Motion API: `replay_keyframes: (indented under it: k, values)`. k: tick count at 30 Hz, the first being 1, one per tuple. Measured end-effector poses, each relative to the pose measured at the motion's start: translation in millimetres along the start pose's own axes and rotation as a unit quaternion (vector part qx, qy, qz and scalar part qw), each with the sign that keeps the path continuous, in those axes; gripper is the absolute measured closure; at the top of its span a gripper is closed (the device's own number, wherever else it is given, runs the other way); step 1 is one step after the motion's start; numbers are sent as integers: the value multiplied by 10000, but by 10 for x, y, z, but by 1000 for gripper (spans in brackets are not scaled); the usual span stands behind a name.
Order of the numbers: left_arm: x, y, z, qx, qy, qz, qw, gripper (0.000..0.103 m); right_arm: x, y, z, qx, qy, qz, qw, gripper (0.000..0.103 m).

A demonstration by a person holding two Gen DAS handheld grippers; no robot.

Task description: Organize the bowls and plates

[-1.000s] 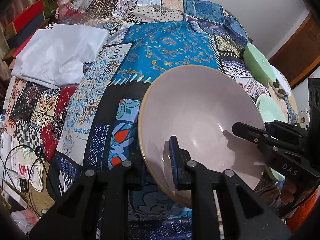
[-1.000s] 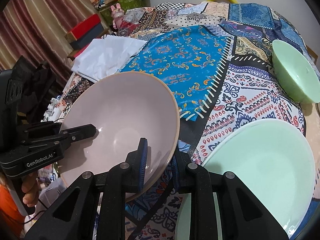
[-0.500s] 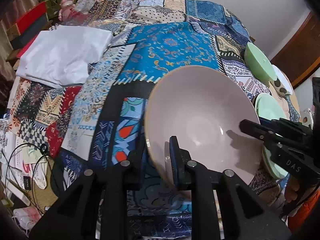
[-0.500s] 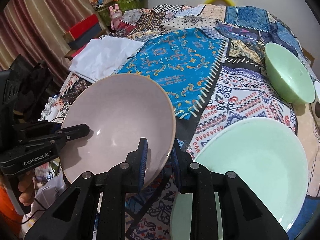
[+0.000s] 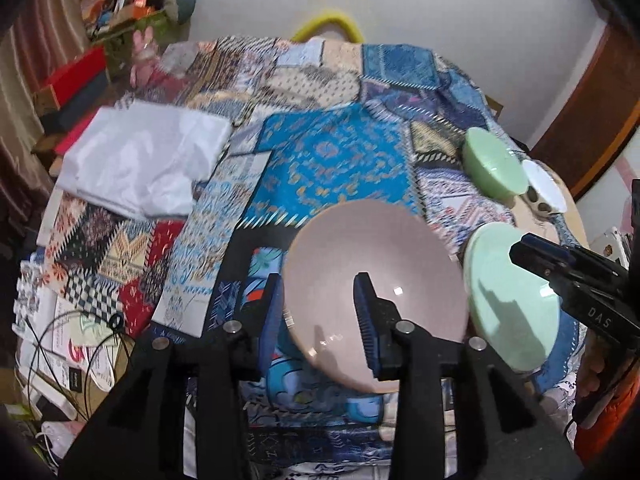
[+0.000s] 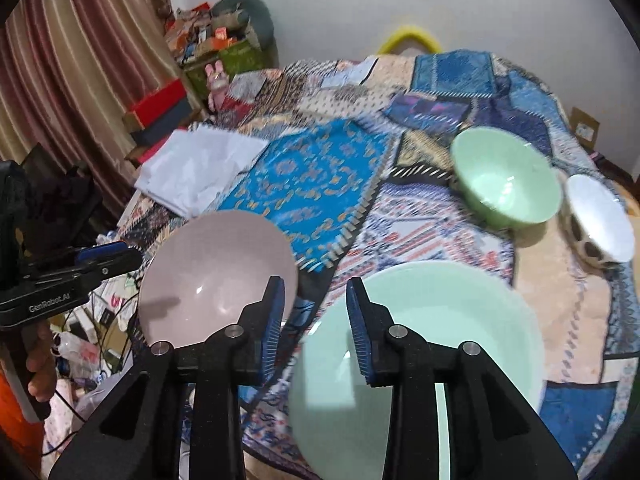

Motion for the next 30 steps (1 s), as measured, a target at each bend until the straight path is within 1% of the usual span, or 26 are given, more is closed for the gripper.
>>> replay_keyframes:
  k: [2, 4, 6, 7, 9, 10, 12, 15, 16, 18, 22, 24, 28, 30]
  values:
    - [57, -121, 60, -29, -80, -87, 9999, 65, 41, -85, 112, -144, -149, 11, 9998, 73]
    - [118, -247, 116, -53, -166, -165, 9997, 62, 83, -170, 218, -257, -285, 10, 9993, 69]
    - [192, -382, 170, -84, -281, -253, 9992, 57, 125, -272, 324, -330, -446, -28, 9985, 57]
    - [234, -460, 193, -94, -348, -310, 9989, 56, 147, -327, 380, -378, -533, -39, 9979, 56]
    - [311, -606, 227, -101, -470, -434, 9979, 48, 180, -443, 492, -488, -686, -24, 9964, 54]
    - [352, -698, 240, -103, -534, -509, 9972, 47, 205, -514, 544, -560, -754, -12, 9956, 53]
    - [435, -864, 248, -142, -617, -633, 9960, 44, 227, -614, 606, -630, -827, -16, 9946, 43]
    - [546, -1093, 219, -254, -658, -740, 9948, 44, 262, -798, 688, -774, -946, -109, 9924, 38]
    - [591, -1169, 195, -289, -672, -773, 9943, 44, 267, -866, 714, -846, -971, -129, 9916, 37]
    - [680, -1327, 143, -343, -715, -844, 9933, 38, 283, -1004, 749, -980, -1007, -167, 9899, 37]
    - [829, -1581, 22, -401, -784, -986, 9912, 35, 307, -1251, 783, -1183, -1036, -248, 9873, 37]
    - [906, -1702, -67, -427, -782, -1061, 9904, 30, 322, -1372, 770, -1179, -998, -322, 9875, 37]
    - [1062, -1900, -308, -485, -695, -1154, 9897, 26, 344, -1602, 688, -1120, -882, -555, 9882, 37]
    - [1118, -1967, -423, -506, -631, -1176, 9898, 20, 348, -1711, 627, -1045, -836, -713, 9884, 37]
Point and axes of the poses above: each gripper's, at about its wrist camera, not at the fingertips, and z roughly against the way its jaws point, y to its left, x to its top, the point moved 7 cm from there along -z, roughly the way its jaws point
